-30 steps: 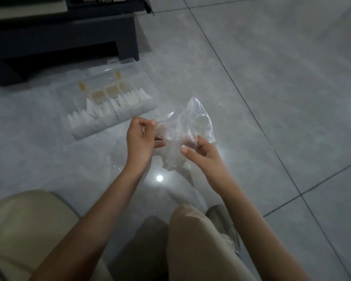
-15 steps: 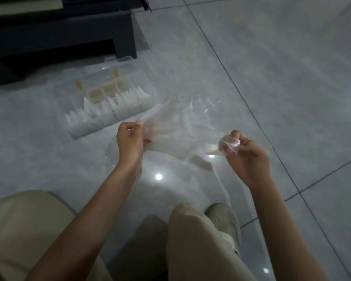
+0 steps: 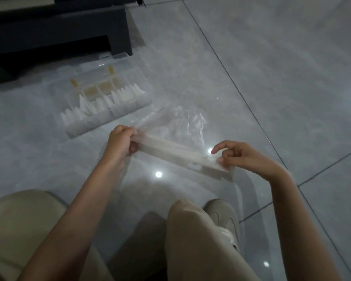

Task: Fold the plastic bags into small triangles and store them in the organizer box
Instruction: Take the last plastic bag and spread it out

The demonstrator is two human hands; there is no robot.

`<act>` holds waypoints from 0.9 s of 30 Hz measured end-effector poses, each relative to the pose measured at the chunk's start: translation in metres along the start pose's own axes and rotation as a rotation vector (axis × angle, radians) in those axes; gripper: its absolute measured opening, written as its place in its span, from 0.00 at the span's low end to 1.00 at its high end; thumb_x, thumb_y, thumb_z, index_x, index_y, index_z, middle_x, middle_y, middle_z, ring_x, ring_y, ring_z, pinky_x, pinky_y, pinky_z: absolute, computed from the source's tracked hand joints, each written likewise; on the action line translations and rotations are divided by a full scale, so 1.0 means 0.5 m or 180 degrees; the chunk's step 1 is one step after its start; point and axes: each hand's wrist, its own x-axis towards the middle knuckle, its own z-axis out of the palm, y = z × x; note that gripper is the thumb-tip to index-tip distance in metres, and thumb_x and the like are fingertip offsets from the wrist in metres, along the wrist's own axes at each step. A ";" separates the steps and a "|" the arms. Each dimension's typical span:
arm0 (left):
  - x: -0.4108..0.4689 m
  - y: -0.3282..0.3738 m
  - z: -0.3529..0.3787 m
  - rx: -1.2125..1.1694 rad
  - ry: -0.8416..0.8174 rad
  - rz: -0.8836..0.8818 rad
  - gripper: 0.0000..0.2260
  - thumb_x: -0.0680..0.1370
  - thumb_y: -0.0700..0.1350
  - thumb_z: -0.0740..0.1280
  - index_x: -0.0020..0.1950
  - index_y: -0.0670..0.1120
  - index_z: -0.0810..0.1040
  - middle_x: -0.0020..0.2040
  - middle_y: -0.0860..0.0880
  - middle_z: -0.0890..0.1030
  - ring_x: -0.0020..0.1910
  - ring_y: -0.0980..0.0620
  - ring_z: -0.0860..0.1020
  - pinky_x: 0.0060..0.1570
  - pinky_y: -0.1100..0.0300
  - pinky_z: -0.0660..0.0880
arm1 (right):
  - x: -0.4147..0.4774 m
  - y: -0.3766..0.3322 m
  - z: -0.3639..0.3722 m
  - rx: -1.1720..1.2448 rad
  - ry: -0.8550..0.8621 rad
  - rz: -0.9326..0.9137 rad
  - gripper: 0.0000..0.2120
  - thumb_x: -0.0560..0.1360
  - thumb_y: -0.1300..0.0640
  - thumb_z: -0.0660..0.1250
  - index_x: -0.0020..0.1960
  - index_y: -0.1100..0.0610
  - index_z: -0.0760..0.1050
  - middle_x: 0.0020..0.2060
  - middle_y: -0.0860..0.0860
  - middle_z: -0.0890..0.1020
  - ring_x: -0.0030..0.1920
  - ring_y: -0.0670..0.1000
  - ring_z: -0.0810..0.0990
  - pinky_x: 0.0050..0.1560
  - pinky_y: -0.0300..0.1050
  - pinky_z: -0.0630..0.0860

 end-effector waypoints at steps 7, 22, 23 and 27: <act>0.009 0.019 -0.067 0.2820 -0.0546 0.0736 0.12 0.77 0.52 0.68 0.45 0.44 0.75 0.41 0.50 0.77 0.39 0.52 0.74 0.41 0.56 0.68 | 0.073 0.042 0.016 -0.0263 0.1251 -0.0235 0.31 0.73 0.66 0.71 0.68 0.46 0.63 0.59 0.49 0.70 0.50 0.46 0.74 0.54 0.41 0.74; 0.025 -0.015 0.043 0.0974 -0.0875 0.0912 0.08 0.78 0.42 0.68 0.56 0.44 0.78 0.45 0.52 0.81 0.41 0.62 0.78 0.43 0.69 0.72 | 0.144 -0.001 0.085 0.0197 0.1098 -0.1037 0.04 0.74 0.61 0.67 0.47 0.54 0.79 0.42 0.45 0.82 0.44 0.43 0.80 0.47 0.35 0.75; 0.021 -0.017 0.043 0.0821 -0.0874 0.0878 0.06 0.78 0.41 0.69 0.54 0.43 0.79 0.41 0.53 0.81 0.36 0.63 0.77 0.40 0.69 0.72 | 0.143 -0.006 0.087 0.0321 0.1110 -0.1057 0.04 0.74 0.59 0.67 0.47 0.53 0.79 0.42 0.45 0.82 0.44 0.43 0.80 0.47 0.36 0.75; 0.011 -0.020 0.042 0.0371 -0.0777 0.0741 0.05 0.77 0.39 0.69 0.43 0.46 0.81 0.30 0.58 0.81 0.31 0.64 0.76 0.35 0.71 0.72 | 0.138 -0.015 0.088 0.0335 0.1106 -0.1096 0.07 0.75 0.64 0.68 0.45 0.52 0.79 0.40 0.41 0.82 0.42 0.41 0.78 0.46 0.35 0.73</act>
